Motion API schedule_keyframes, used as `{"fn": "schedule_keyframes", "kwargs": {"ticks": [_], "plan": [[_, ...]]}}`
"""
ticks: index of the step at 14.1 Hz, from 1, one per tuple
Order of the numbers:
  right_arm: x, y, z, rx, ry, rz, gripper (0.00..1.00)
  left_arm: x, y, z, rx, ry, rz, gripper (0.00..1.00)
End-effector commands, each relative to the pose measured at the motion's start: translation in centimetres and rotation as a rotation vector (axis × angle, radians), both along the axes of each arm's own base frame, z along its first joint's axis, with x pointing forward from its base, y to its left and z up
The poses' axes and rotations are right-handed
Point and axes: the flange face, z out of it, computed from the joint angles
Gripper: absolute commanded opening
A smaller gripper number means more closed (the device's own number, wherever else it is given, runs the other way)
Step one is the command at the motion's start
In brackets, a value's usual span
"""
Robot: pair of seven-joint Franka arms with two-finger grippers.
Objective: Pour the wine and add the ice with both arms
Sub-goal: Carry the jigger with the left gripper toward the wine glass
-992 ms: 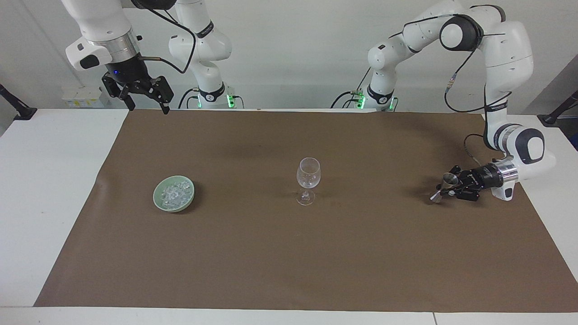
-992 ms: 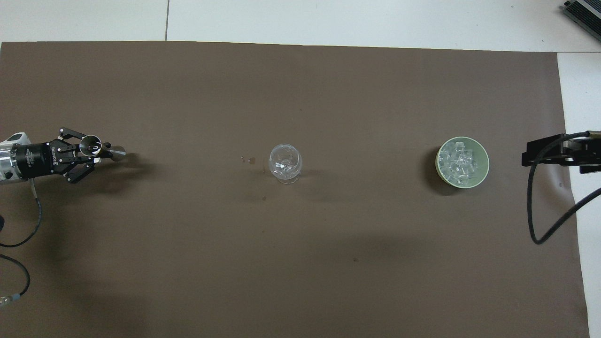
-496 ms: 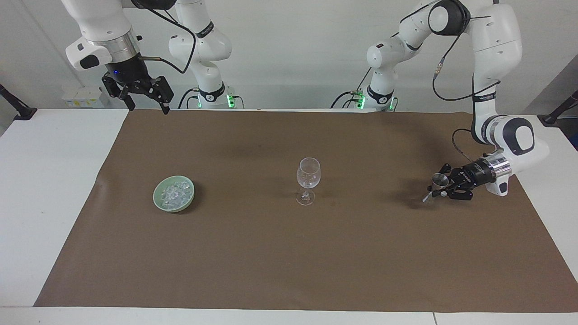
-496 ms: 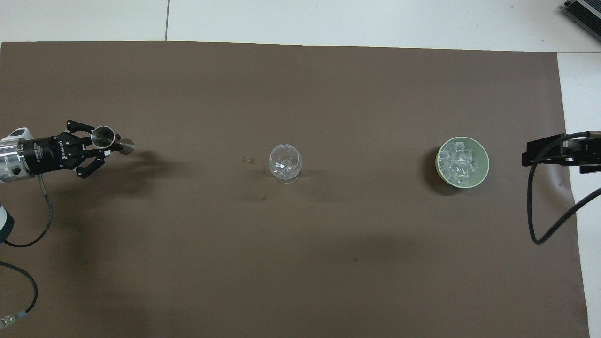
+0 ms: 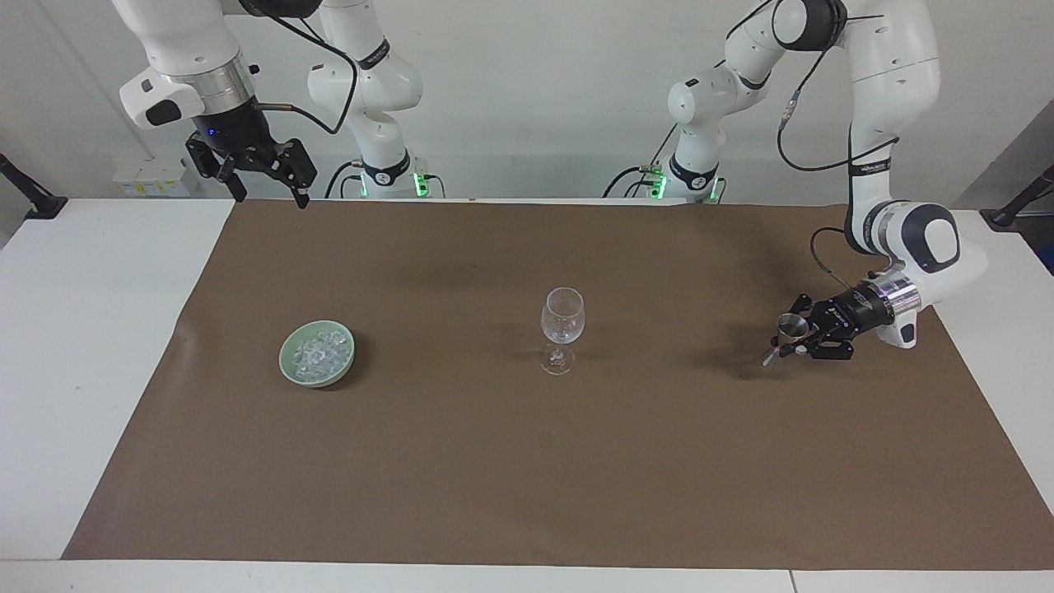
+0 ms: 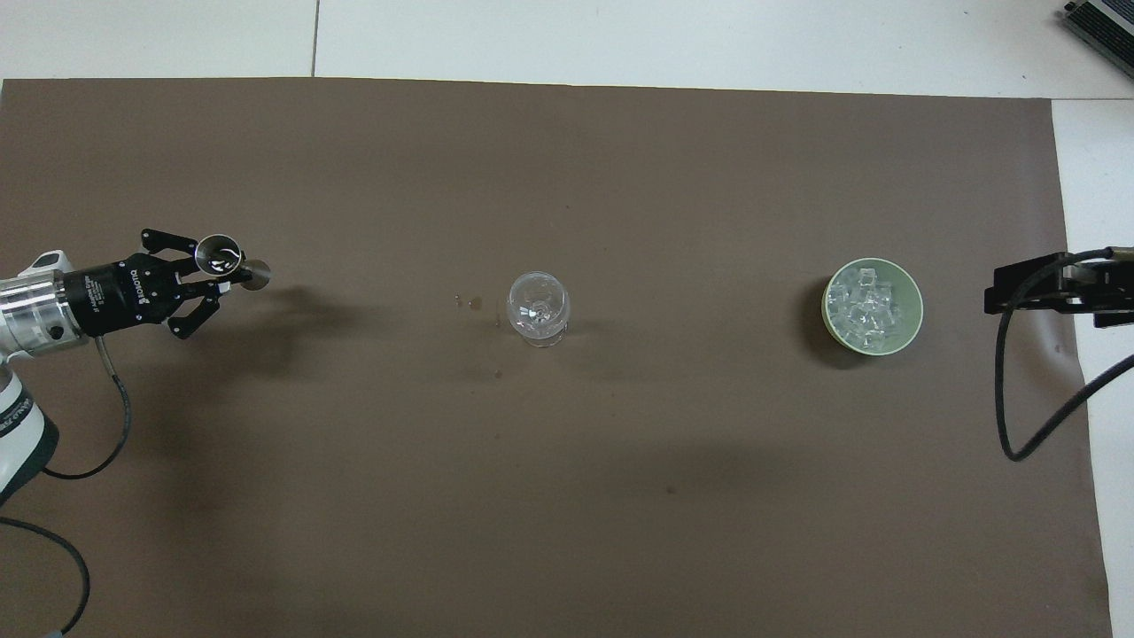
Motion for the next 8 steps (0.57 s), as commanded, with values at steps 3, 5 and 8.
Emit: {"fn": "schedule_keyframes", "kwargs": {"ticks": [3, 5, 8], "plan": [[-0.8, 0.0, 0.1, 0.020, 0.003, 0.017, 1.00, -2.8, -3.6, 2.0, 0.015, 0.002, 0.076, 0.00], [-0.8, -0.1, 0.0, 0.020, 0.006, 0.019, 1.00, -3.3, -4.1, 2.1, 0.026, 0.003, 0.100, 0.00], [-0.6, -0.1, 0.1, 0.020, 0.004, 0.014, 1.00, -4.0, -5.9, 2.8, 0.031, -0.005, 0.127, 0.00]]}}
